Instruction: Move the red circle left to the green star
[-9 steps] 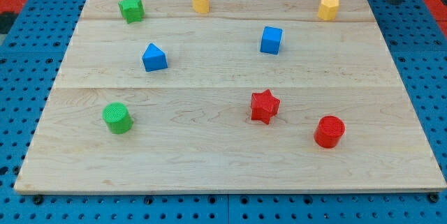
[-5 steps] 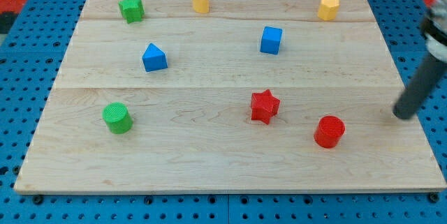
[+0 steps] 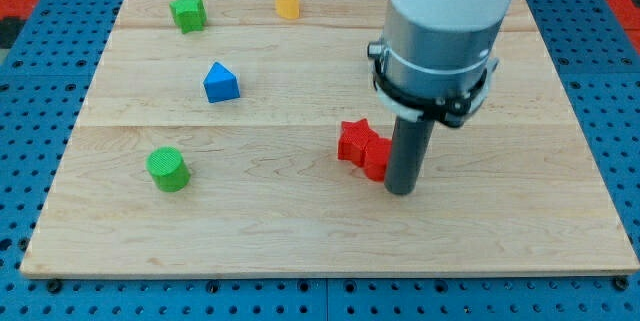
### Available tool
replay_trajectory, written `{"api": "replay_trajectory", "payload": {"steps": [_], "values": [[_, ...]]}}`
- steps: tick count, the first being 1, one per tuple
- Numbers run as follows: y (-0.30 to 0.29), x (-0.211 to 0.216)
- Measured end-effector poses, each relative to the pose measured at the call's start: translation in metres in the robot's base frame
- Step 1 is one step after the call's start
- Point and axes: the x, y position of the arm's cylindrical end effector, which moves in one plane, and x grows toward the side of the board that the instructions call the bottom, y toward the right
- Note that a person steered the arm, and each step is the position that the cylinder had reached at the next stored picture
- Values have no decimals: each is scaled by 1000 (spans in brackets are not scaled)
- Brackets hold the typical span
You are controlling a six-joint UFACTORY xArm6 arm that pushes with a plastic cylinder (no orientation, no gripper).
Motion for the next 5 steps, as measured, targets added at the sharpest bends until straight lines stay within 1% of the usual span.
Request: {"api": "replay_trajectory", "payload": {"steps": [1, 2, 4, 5], "values": [[1, -39], [-32, -103], [-172, -209], [-247, -225]]}}
